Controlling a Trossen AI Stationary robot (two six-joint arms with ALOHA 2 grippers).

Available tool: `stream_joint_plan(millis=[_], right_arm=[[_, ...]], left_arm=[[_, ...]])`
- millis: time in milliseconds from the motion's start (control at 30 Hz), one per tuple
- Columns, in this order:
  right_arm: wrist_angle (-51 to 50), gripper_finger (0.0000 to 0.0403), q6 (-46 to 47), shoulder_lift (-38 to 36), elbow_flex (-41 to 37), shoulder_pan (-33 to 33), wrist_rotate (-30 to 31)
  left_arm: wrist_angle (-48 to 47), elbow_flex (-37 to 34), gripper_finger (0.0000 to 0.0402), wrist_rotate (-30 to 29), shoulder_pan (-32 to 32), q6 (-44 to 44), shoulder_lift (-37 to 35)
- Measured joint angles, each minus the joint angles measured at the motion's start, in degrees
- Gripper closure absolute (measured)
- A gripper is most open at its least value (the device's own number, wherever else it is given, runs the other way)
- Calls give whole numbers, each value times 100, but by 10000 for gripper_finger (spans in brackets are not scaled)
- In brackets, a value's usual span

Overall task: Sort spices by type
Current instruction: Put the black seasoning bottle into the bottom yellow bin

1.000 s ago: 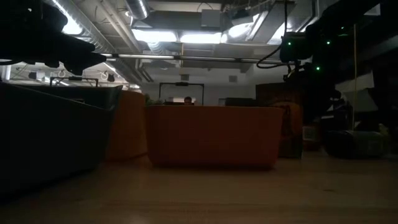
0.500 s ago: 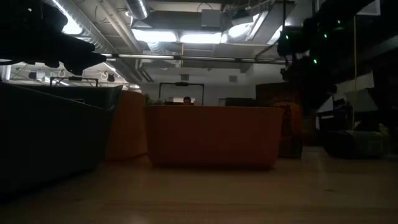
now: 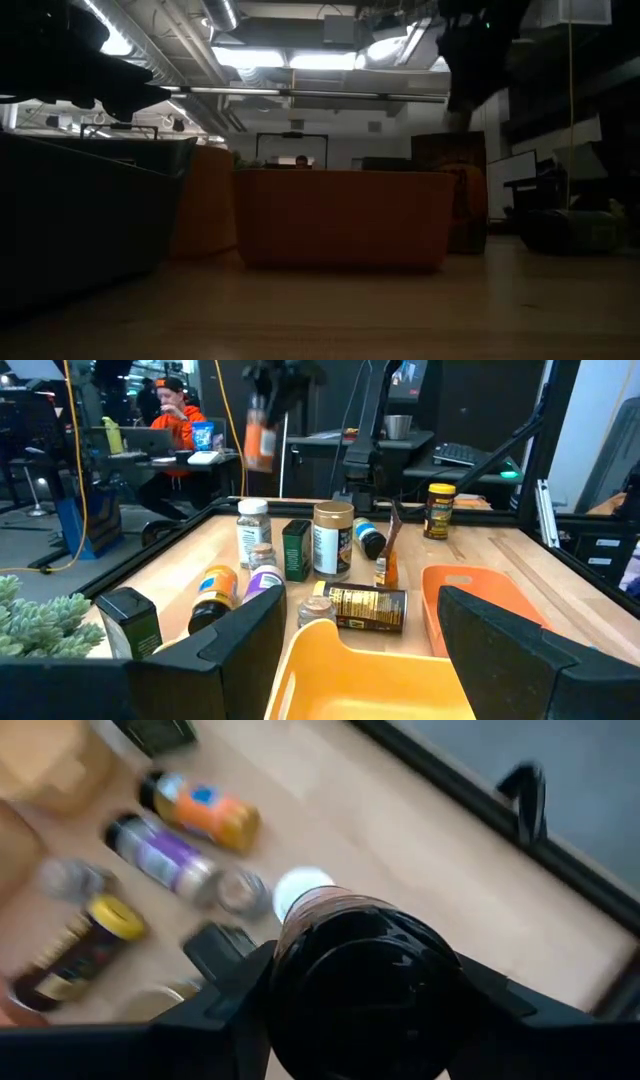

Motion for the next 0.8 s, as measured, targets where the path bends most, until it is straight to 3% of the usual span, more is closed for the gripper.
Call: stream_joint_plan(millis=[167,367,800], right_arm=[[154,192,0,0,299,281,-60],[1087,191,0,210,304,857,-336],[3829,191,-1377,1951,304,2036,-1444]], left_arm=[[2,0,150,0,1,-1,2],[25,0,150,-154,-1,-6,0],[26,0,150,-175,-1,-113,2]])
